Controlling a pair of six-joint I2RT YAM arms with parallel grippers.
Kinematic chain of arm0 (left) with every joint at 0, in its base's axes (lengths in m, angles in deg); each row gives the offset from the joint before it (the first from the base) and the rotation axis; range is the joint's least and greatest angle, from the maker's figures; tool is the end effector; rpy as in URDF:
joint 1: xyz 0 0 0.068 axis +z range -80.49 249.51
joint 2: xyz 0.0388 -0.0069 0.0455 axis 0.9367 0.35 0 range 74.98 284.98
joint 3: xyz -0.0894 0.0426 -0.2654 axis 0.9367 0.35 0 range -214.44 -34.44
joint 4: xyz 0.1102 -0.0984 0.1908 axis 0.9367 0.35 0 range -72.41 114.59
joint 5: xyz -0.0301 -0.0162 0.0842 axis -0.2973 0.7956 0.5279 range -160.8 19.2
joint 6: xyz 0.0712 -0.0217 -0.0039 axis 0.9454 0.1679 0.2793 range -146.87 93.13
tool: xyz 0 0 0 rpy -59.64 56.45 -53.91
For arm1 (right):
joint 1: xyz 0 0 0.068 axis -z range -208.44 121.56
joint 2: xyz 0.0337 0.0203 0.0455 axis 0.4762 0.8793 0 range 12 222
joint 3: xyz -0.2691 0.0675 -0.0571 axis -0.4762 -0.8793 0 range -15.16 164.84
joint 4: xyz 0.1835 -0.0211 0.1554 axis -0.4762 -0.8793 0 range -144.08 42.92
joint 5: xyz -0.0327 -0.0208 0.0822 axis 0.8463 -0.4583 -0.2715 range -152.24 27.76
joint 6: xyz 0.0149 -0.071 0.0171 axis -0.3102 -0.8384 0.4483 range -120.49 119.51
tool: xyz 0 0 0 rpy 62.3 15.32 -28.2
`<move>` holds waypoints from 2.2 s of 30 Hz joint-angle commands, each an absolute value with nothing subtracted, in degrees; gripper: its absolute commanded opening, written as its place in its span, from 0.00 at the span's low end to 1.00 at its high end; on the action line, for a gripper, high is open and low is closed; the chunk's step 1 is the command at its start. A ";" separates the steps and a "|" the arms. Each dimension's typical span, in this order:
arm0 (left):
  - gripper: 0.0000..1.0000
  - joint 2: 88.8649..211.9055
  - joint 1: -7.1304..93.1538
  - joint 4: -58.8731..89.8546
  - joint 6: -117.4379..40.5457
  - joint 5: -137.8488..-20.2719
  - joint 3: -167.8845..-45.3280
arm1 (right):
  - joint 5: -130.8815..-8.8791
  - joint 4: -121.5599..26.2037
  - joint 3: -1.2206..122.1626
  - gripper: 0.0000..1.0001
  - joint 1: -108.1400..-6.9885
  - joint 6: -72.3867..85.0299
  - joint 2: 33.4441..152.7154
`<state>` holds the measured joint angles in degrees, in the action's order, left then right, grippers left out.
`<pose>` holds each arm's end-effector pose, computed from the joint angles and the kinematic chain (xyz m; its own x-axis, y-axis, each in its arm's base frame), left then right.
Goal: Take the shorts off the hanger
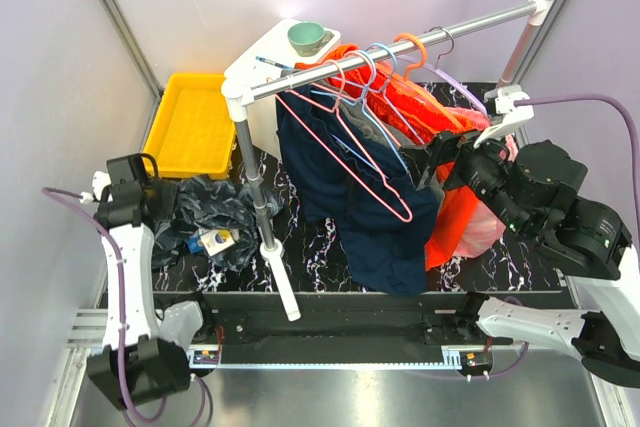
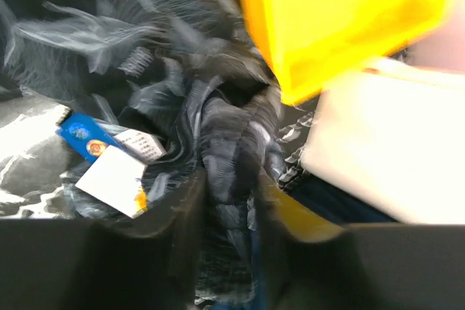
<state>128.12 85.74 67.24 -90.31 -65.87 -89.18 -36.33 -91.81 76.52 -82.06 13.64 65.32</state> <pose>0.1598 0.0521 0.2982 -0.0209 -0.9342 -0.3561 -0.7878 0.2347 -0.5694 0.0950 0.0831 0.5051 -0.1777 0.1291 -0.9756 -0.4365 0.8782 0.1957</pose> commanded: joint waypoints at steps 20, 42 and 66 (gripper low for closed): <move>0.91 153.88 88.41 53.20 -43.51 -65.13 -83.83 | -33.24 -87.78 76.33 1.00 -82.31 7.95 62.45; 0.00 148.66 88.32 55.01 -59.55 -73.09 -85.40 | -36.13 -88.22 77.21 1.00 -82.23 8.82 63.50; 0.00 149.67 85.16 46.26 -68.09 -77.48 -125.49 | -34.82 -91.29 80.81 1.00 -82.23 8.83 66.66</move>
